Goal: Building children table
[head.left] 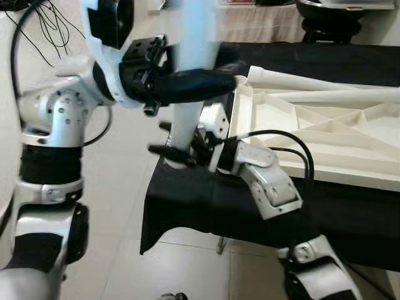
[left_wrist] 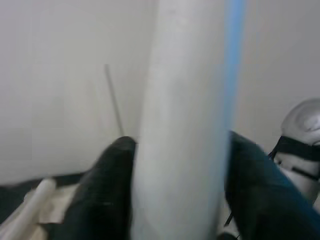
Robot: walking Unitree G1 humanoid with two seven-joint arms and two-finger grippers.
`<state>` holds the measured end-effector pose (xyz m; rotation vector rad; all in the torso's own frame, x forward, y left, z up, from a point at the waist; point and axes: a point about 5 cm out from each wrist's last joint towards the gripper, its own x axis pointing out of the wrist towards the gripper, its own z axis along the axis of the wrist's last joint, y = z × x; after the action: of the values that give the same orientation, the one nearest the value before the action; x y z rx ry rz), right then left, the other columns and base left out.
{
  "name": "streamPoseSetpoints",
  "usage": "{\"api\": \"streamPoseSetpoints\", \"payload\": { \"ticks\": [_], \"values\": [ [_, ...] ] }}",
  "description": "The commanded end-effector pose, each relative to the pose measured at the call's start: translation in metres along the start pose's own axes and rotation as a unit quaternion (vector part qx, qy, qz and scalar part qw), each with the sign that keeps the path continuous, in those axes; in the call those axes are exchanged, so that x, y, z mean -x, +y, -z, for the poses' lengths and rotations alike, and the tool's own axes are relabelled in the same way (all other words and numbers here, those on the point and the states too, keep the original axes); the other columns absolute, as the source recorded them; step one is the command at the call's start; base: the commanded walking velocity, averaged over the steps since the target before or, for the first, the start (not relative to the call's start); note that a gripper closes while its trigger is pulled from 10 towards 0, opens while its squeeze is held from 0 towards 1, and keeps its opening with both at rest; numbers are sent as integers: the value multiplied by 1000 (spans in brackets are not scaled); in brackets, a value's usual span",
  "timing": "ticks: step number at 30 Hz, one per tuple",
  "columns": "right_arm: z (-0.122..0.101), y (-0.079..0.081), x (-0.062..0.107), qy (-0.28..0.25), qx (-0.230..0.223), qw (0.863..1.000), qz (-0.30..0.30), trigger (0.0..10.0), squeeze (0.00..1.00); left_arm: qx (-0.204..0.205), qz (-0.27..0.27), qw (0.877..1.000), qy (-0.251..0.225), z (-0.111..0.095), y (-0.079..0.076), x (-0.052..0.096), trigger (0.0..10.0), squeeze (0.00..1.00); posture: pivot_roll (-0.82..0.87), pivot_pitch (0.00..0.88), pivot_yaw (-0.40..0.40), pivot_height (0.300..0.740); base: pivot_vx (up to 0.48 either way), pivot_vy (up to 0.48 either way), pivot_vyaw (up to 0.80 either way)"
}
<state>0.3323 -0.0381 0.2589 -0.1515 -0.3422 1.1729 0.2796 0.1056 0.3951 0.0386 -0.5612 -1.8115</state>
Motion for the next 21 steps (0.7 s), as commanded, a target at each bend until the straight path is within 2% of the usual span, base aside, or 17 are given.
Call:
{"api": "streamPoseSetpoints", "payload": {
  "ticks": [1, 3, 5, 6, 7, 8, 10, 11, 12, 14, 16, 17, 18, 19, 20, 21],
  "values": [
    [-6, -3, -12, 10, 6, 999, 30, 0, 0, 35, 22, 999, 3, 17, 0, -17, 10000, 1000, 0, 113, 62, 740, 0, 0, 0],
    [-1, -12, -8, 25, 3, 997, 70, 0, 0, 24, -39, 999, -7, 15, 6, -7, 10000, 1000, 1, 116, 61, 740, 0, 0, 0],
    [4, -20, -3, 36, 0, 994, 104, 0, 0, 1, -120, 993, -12, 15, 9, 7, 10000, 1000, 9, 126, 58, 740, 0, 0, 0],
    [4, -20, -3, 36, 0, 994, 104, 0, 0, 1, -120, 993, -12, 15, 9, 7, 10000, 1000, 9, 126, 58, 740, 0, 0, 0],
    [5, -23, 0, 40, -3, 992, 116, 0, 0, -11, -154, 988, -15, 13, 10, 13, 10000, 1000, 10, 127, 58, 740, 0, 0, 0],
    [5, -23, 0, 40, -3, 992, 116, 0, 0, -11, -154, 988, -15, 13, 10, 13, 10000, 1000, 10, 127, 58, 740, 0, 0, 0],
    [12, -30, 6, 56, -7, 987, 150, 0, 0, -49, -256, 965, -30, 2, 13, 32, 10000, 1000, 22, 138, 49, 740, 0, 0, 0],
    [12, -30, 6, 56, -7, 987, 150, 0, 0, -49, -256, 965, -30, 2, 13, 32, 10000, 1000, 22, 138, 49, 740, 0, 0, 0],
    [17, -36, 9, 68, -8, 981, 180, 0, 0, -77, -334, 939, -33, -8, 15, 49, 10000, 1000, 28, 145, 45, 740, 0, 0, 0],
    [17, -36, 9, 68, -8, 981, 180, 0, 0, -77, -334, 939, -33, -8, 15, 49, 10000, 1000, 28, 145, 45, 740, 0, 0, 0],
    [23, -43, 14, 77, -14, 972, 222, 0, 0, -100, -409, 907, -11, -9, 14, 67, 10000, 1000, 43, 158, 41, 740, 0, 0, 0],
    [26, -47, 16, 84, -16, 966, 243, 0, 0, -117, -450, 885, 23, -5, 10, 77, 10000, 1000, 52, 172, 37, 740, 0, 0, 0],
    [28, -49, 18, 88, -17, 963, 255, 0, 0, -128, -472, 871, 46, -1, 7, 83, 10000, 1000, 52, 172, 37, 740, 0, 0, 0],
    [28, -49, 18, 88, -17, 963, 255, 0, 0, -128, -472, 871, 46, -1, 7, 83, 10000, 1000, 52, 172, 37, 740, 0, 0, 0],
    [32, -56, 23, 98, -19, 952, 291, 0, 0, -122, -516, 845, 67, 9, -3, 97, 10000, 871, 67, 201, 33, 740, 0, 0, 0],
    [32, -56, 23, 98, -19, 952, 291, 0, 0, -122, -516, 845, 67, 9, -3, 97, 10000, 871, 67, 201, 33, 740, 0, 0, 0]
  ]
}}
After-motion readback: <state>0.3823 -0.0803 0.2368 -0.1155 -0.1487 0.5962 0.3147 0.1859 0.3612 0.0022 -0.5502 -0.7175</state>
